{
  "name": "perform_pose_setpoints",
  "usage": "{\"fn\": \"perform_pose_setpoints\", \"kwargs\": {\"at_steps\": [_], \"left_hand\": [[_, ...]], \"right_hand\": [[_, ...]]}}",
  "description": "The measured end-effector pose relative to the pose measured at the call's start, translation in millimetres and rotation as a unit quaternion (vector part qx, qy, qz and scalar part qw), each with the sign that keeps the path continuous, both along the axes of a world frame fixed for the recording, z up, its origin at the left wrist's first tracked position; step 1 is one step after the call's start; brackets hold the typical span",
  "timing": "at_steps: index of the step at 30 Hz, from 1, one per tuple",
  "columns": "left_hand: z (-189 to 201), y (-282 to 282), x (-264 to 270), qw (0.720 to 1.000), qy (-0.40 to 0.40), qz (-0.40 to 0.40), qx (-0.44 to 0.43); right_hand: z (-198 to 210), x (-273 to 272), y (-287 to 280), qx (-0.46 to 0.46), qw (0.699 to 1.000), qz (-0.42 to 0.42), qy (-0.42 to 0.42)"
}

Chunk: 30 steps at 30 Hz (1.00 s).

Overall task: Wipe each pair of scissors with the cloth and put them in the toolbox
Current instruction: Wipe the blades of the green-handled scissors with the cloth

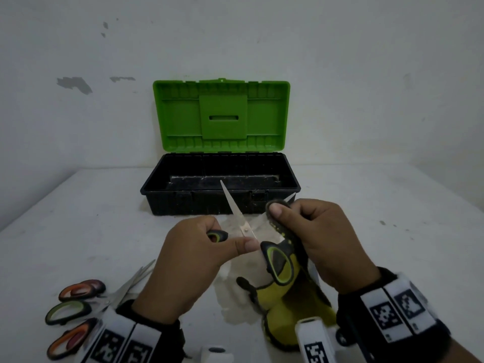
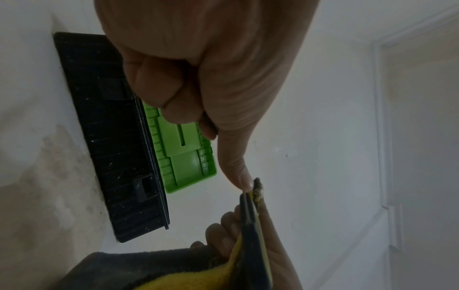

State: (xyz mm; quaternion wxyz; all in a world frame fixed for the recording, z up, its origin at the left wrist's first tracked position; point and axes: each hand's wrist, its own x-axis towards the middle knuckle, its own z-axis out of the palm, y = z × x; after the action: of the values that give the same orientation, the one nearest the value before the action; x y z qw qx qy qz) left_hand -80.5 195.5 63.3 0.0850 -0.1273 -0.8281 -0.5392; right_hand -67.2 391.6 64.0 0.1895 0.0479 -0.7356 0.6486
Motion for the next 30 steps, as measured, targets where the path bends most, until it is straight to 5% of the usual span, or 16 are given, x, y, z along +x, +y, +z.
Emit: {"fn": "perform_pose_setpoints", "kwargs": {"at_steps": [11, 16, 19, 25, 30], "left_hand": [[2.0, -0.3, 1.5, 1.000, 0.012, 0.007, -0.026], [-3.3, -3.6, 2.3, 0.999, -0.011, 0.029, -0.041], [-9.6, -6.0, 1.6, 0.997, -0.032, 0.040, -0.052], [-14.6, -8.6, 1.2, 0.997, -0.051, 0.042, -0.038], [-15.4, -12.1, -2.0, 0.995, -0.071, 0.040, -0.057]], "right_hand": [[2.2, -1.0, 2.4, 0.023, 1.000, -0.013, -0.008], [1.6, -14.1, 23.6, 0.119, 0.987, -0.103, -0.008], [-0.1, -15.5, 30.2, 0.186, 0.972, -0.135, -0.056], [-3.3, -5.0, 30.6, 0.221, 0.950, -0.047, -0.216], [-8.3, 2.3, 38.6, 0.221, 0.950, -0.045, -0.217]]}}
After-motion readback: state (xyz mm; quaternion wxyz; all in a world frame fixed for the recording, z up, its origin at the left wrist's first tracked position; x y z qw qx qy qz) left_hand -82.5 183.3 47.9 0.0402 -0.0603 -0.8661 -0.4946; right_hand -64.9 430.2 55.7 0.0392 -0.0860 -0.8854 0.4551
